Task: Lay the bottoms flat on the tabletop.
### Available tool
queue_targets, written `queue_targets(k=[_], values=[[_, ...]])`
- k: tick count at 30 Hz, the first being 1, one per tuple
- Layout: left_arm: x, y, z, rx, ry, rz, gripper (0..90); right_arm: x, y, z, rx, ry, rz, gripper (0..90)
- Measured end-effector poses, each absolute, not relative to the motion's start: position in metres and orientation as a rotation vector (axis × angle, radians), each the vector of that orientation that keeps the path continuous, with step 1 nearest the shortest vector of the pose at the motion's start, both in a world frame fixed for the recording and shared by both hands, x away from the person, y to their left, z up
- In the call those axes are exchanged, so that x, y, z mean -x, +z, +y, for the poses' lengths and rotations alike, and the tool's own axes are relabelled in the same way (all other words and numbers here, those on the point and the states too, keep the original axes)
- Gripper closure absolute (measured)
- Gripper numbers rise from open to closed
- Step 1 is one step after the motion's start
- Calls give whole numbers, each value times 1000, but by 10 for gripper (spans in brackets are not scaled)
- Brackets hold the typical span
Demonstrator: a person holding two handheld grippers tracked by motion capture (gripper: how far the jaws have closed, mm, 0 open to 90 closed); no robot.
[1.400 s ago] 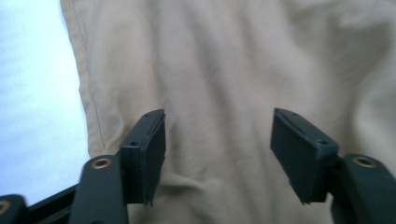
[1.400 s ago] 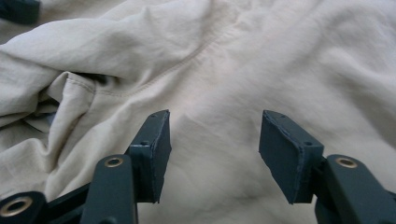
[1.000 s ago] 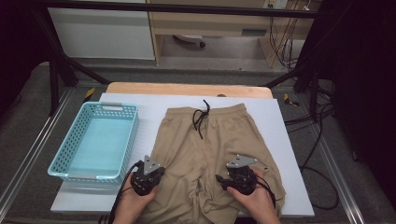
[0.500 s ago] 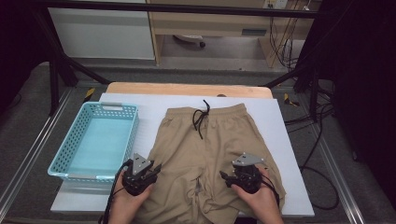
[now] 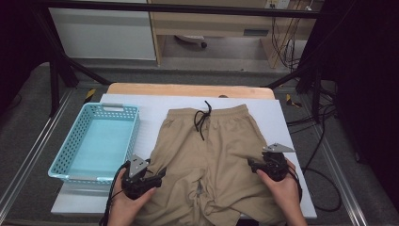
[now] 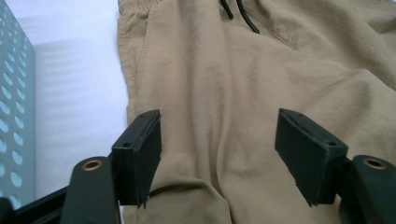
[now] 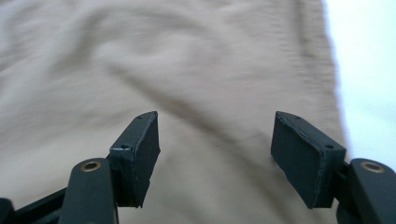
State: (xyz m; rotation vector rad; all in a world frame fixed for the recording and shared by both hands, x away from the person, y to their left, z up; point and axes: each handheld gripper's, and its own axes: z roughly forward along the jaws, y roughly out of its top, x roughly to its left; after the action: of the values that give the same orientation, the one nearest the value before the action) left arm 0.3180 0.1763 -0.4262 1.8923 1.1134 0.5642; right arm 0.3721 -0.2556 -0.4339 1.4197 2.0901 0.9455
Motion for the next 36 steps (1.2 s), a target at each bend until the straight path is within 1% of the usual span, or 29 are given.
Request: queue_targets(k=[5, 9, 12, 13, 14, 15, 17, 19, 21, 25, 31, 36], values=[[-318, -427, 175, -1899, 566, 1111, 289, -395, -438, -266, -1445, 913, 2056, 333], [-318, -428, 173, -1908, 562, 1104, 285, -419, -442, -274, -1486, 891, 1995, 317], [-318, -428, 172, -1913, 561, 1103, 284, -430, -448, -280, -1525, 869, 1980, 344], [-318, -429, 171, -1913, 561, 1101, 284, -433, -450, -283, -1553, 866, 1979, 371], [-318, -429, 170, -1911, 560, 1101, 284, -433, -452, -284, -1566, 873, 1988, 438], [-318, -429, 170, -1921, 563, 1097, 285, -432, -454, -285, -1560, 876, 1994, 466], [-319, -429, 168, -1926, 562, 1095, 285, -431, -452, -287, -1536, 892, 2008, 680], [-319, -430, 167, -1931, 563, 1094, 284, -429, -452, -287, -1521, 887, 2009, 790], [-318, -430, 167, -1934, 562, 1093, 283, -428, -452, -290, -1517, 900, 2020, 866], [-317, -429, 167, -1930, 564, 1088, 278, -423, -450, -296, -1505, 871, 2018, 890], [-318, -424, 170, -1917, 566, 1081, 260, -412, -447, -311, -1553, 887, 1985, 888], [-319, -420, 172, -1906, 590, 1075, 237, -408, -449, -314, -1548, 913, 2001, 885]])
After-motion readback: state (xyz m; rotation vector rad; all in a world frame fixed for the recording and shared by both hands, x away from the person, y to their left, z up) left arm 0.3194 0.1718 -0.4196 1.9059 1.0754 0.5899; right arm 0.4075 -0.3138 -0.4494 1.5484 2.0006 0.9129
